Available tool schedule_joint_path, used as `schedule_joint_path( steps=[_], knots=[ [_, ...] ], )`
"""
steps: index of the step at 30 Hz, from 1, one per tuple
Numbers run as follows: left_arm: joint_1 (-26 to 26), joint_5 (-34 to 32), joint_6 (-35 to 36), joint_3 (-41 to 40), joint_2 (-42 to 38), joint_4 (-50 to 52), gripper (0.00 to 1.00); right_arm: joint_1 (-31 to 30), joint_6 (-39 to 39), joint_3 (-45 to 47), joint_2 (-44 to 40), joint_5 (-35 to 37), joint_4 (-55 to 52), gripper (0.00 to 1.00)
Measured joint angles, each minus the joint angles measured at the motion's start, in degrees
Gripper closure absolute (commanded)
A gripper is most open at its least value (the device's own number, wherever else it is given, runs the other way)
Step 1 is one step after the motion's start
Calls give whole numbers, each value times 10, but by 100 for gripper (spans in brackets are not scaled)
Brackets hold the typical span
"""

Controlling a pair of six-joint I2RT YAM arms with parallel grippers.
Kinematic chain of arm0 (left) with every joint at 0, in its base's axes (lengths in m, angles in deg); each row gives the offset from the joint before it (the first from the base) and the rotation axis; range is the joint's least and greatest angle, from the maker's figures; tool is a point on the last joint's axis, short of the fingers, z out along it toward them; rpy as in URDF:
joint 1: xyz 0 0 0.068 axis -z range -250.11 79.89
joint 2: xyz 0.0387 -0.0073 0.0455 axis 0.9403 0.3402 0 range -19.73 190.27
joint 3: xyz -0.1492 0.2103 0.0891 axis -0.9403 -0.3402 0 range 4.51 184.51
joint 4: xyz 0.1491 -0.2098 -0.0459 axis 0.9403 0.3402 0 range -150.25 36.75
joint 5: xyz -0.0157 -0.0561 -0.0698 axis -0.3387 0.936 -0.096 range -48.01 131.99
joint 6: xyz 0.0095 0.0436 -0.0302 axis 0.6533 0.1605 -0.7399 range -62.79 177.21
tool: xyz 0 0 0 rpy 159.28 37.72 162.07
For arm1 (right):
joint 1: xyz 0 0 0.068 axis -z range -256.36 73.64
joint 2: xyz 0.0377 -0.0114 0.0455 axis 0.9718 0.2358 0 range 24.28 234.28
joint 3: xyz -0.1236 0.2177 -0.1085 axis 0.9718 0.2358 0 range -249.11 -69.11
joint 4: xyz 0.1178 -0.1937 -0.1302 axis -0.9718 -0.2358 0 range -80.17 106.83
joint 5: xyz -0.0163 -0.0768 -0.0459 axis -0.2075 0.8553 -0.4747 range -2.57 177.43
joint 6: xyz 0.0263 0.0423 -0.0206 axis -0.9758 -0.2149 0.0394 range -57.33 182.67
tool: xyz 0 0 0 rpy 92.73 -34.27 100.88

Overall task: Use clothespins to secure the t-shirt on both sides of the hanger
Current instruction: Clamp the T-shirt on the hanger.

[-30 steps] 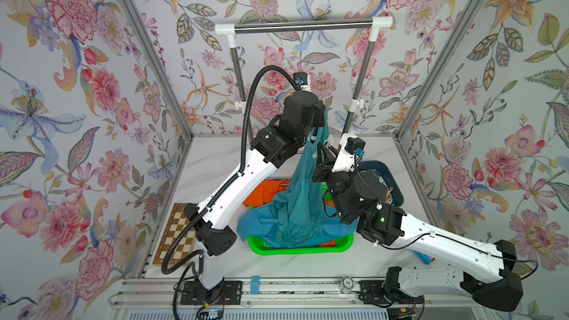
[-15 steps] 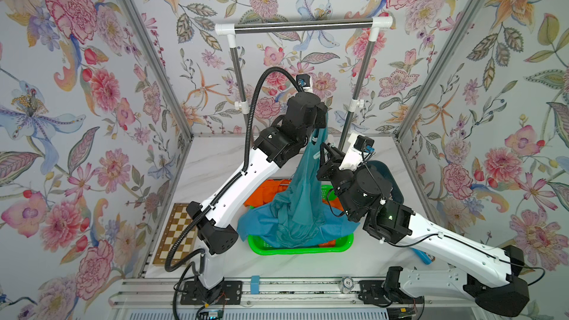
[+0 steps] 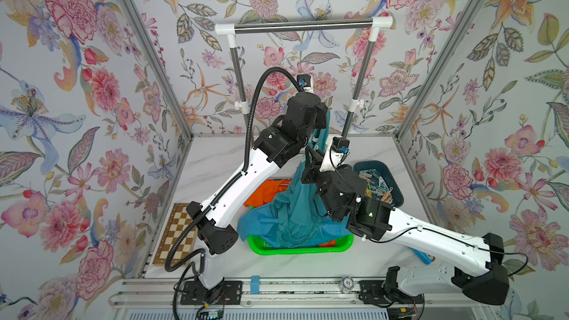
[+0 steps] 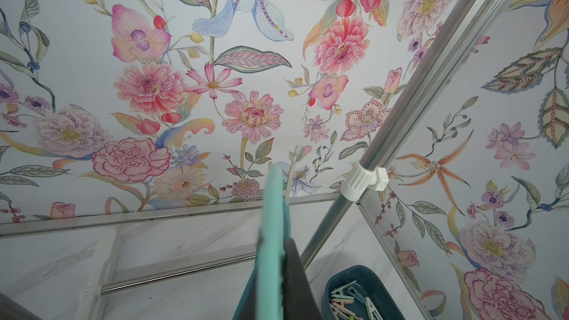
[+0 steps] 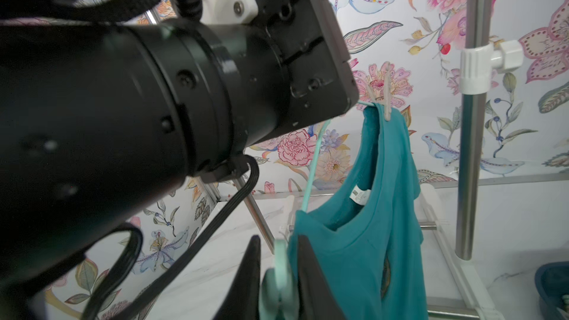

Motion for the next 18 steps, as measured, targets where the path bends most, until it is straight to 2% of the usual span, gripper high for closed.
schedule_joint_path(
  steps=[5, 12, 18],
  knots=[
    [0, 0, 0, 0, 1, 0, 100, -23, 43, -8, 16, 40, 23, 89],
    [0, 0, 0, 0, 3, 0, 100, -64, 150, -38, 59, 108, 75, 89],
    [0, 0, 0, 0, 4, 0, 100, -73, 205, -40, 78, 145, 104, 89]
  ],
)
